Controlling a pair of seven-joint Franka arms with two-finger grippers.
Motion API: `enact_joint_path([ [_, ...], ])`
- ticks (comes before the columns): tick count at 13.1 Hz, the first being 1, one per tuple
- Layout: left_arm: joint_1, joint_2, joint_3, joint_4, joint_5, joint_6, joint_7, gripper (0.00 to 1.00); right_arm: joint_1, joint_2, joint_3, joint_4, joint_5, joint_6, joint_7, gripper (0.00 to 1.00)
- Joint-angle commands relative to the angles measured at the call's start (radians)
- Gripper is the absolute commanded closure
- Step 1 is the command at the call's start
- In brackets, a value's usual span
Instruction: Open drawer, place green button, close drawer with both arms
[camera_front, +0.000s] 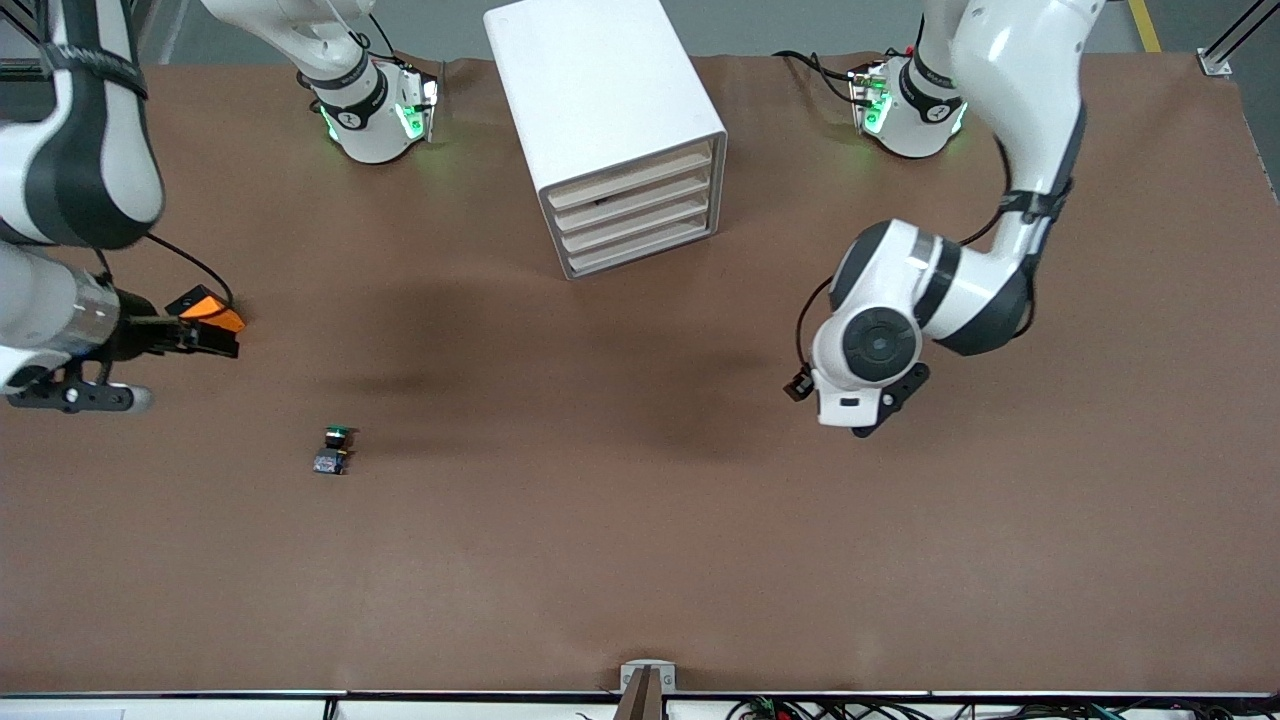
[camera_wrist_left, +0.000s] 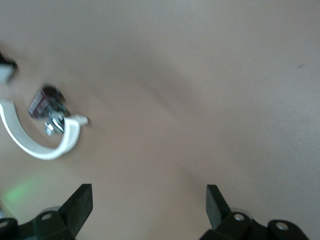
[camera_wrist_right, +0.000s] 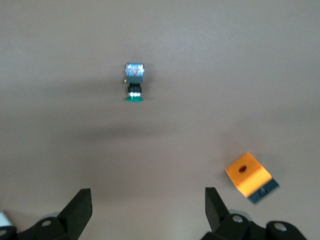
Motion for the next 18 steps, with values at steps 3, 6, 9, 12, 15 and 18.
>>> enact_joint_path([
  [3, -0.124, 0.143, 0.004, 0.127, -0.076, -0.013, -0.439, 0.0, 0.004, -0.02, 0.006, -0.23, -0.011, 0.294, 0.009, 0.0],
  [6, -0.178, 0.164, 0.004, 0.124, -0.217, -0.013, -0.706, 0.0, 0.011, 0.049, 0.006, -0.232, -0.009, 0.394, 0.078, 0.0],
  [9, -0.225, 0.222, 0.003, 0.121, -0.353, -0.016, -0.843, 0.0, 0.016, 0.115, 0.006, -0.213, 0.0, 0.477, 0.092, 0.0],
  [12, -0.223, 0.259, 0.003, 0.121, -0.545, -0.02, -0.843, 0.0, 0.022, 0.193, 0.007, -0.166, 0.002, 0.489, 0.092, 0.0],
  [15, -0.23, 0.267, 0.003, 0.121, -0.656, -0.045, -0.891, 0.0, 0.025, 0.26, 0.007, -0.117, 0.002, 0.491, 0.095, 0.0],
  [18, -0.227, 0.279, 0.003, 0.124, -0.778, -0.101, -0.902, 0.02, 0.037, 0.346, 0.007, -0.046, 0.02, 0.491, 0.097, 0.0],
])
